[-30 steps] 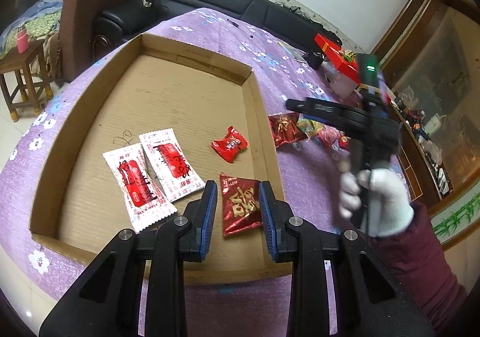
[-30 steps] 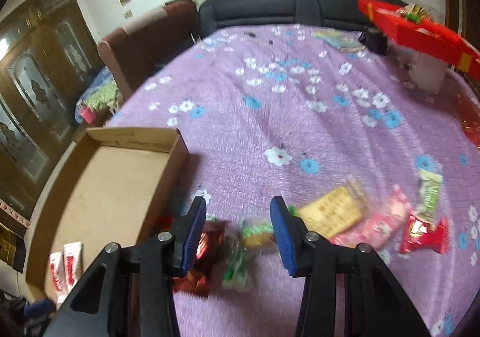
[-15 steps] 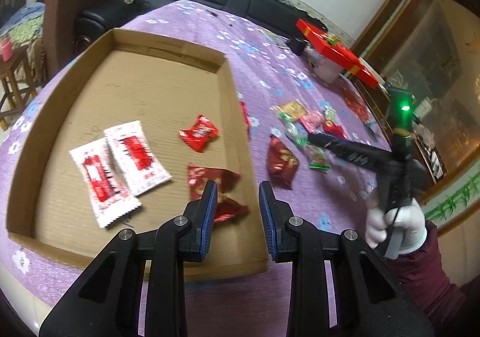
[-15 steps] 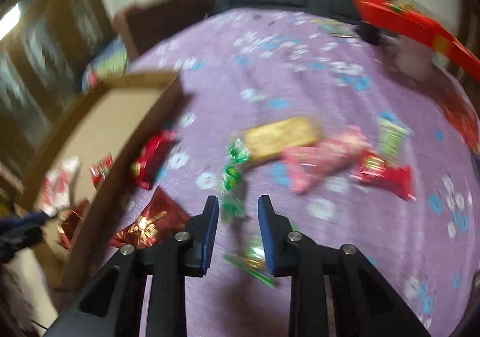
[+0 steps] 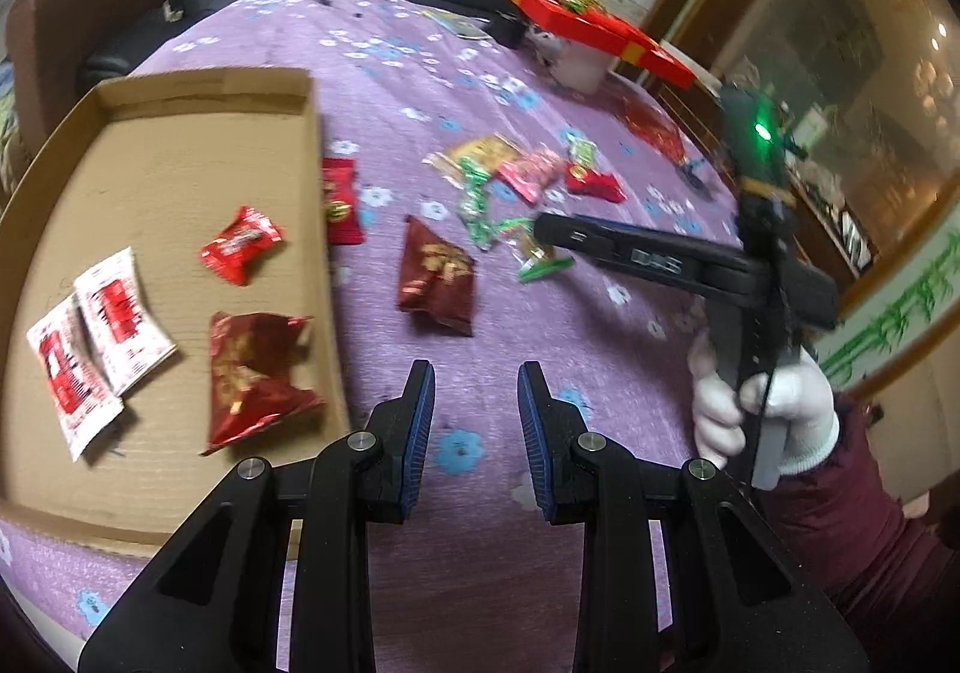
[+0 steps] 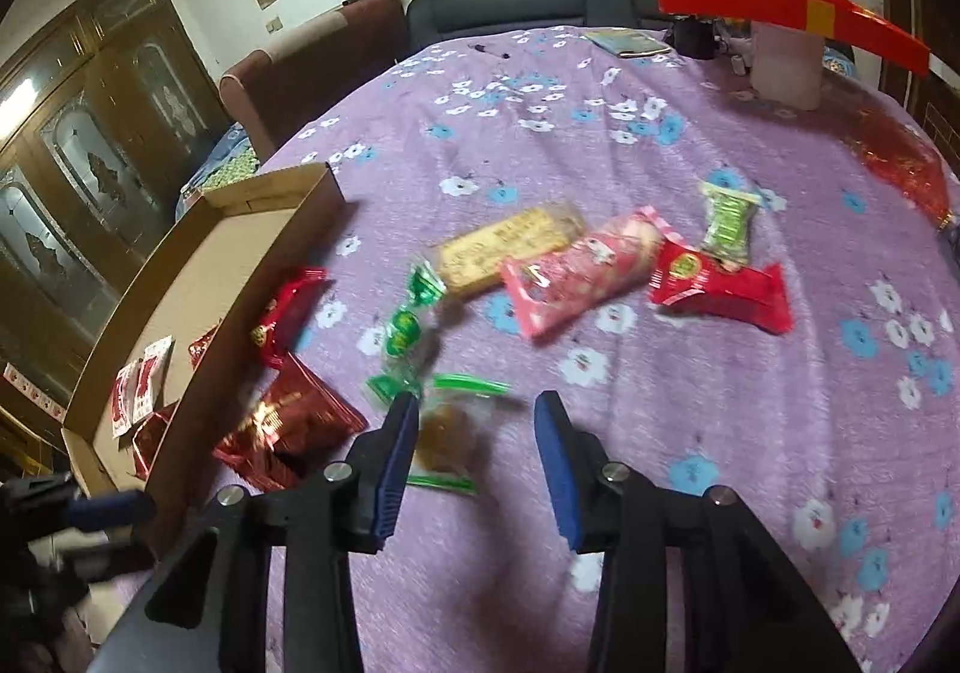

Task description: Organize snacks

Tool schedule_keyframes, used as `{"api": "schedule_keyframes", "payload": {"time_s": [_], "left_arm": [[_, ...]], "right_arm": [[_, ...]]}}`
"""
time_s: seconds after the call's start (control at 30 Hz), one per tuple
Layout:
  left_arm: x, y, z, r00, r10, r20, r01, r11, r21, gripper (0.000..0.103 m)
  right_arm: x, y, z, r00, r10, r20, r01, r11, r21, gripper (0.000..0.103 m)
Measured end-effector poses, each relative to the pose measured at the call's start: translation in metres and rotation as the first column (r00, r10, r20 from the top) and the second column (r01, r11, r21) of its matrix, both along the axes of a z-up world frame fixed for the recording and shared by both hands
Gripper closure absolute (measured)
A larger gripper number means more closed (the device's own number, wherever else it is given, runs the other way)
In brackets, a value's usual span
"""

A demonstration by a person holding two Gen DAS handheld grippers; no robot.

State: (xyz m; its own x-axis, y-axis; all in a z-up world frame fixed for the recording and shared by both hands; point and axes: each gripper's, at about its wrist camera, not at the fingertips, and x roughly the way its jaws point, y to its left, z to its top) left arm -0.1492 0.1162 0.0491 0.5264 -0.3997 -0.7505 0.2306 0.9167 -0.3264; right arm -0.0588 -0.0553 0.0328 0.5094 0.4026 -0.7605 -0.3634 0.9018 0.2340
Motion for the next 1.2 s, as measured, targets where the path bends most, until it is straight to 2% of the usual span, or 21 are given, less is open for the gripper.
{"api": "schedule_keyframes", "payload": {"time_s": [0.2, 0.47, 0.53, 0.73, 0.9, 1.07, 1.13, 1.17, 1.2], "left_arm": [[0.007, -0.023, -0.004, 0.999, -0.047, -0.003, 0.047, 0.998, 0.044, 0.076], [0.036, -0.038, -0.012, 1.0, -0.028, -0.006, 0.029, 0.991, 0.129, 0.076], [0.047, -0.04, -0.015, 1.0, -0.02, -0.008, 0.021, 0.987, 0.161, 0.076], [0.065, -0.048, -0.016, 1.0, -0.016, 0.021, 0.01, 0.963, 0.271, 0.076], [0.07, -0.036, -0.007, 0.999, 0.004, 0.053, -0.017, 0.965, 0.262, 0.076], [0.079, -0.031, -0.012, 1.0, -0.003, 0.019, -0.003, 0.963, 0.269, 0.076], [0.081, -0.035, -0.018, 1.0, -0.026, 0.005, 0.024, 0.961, 0.276, 0.07], [0.082, -0.036, -0.018, 0.999, -0.032, 0.005, 0.03, 0.962, 0.272, 0.059], [0.082, -0.037, -0.02, 0.999, -0.036, 0.0, 0.035, 0.961, 0.275, 0.053]], "right_arm": [[0.002, 0.012, -0.009, 1.0, 0.019, -0.003, -0.019, 1.0, -0.015, 0.059], [0.007, 0.015, -0.012, 1.0, 0.023, 0.011, -0.022, 0.999, -0.03, 0.061], [0.006, 0.016, -0.013, 1.0, 0.023, 0.018, -0.023, 0.999, -0.041, 0.065], [0.003, 0.011, -0.013, 1.0, 0.026, 0.009, -0.025, 0.999, -0.026, 0.069], [0.003, 0.007, -0.013, 1.0, 0.023, -0.002, -0.023, 1.0, -0.006, 0.069], [0.004, 0.006, -0.013, 1.0, 0.024, -0.003, -0.024, 1.0, -0.005, 0.069], [0.004, 0.006, -0.013, 1.0, 0.022, -0.004, -0.022, 1.0, 0.0, 0.069], [0.004, 0.006, -0.013, 1.0, 0.022, -0.005, -0.022, 1.0, 0.002, 0.069], [0.004, 0.005, -0.013, 1.0, 0.022, -0.005, -0.022, 1.0, 0.004, 0.069]]}}
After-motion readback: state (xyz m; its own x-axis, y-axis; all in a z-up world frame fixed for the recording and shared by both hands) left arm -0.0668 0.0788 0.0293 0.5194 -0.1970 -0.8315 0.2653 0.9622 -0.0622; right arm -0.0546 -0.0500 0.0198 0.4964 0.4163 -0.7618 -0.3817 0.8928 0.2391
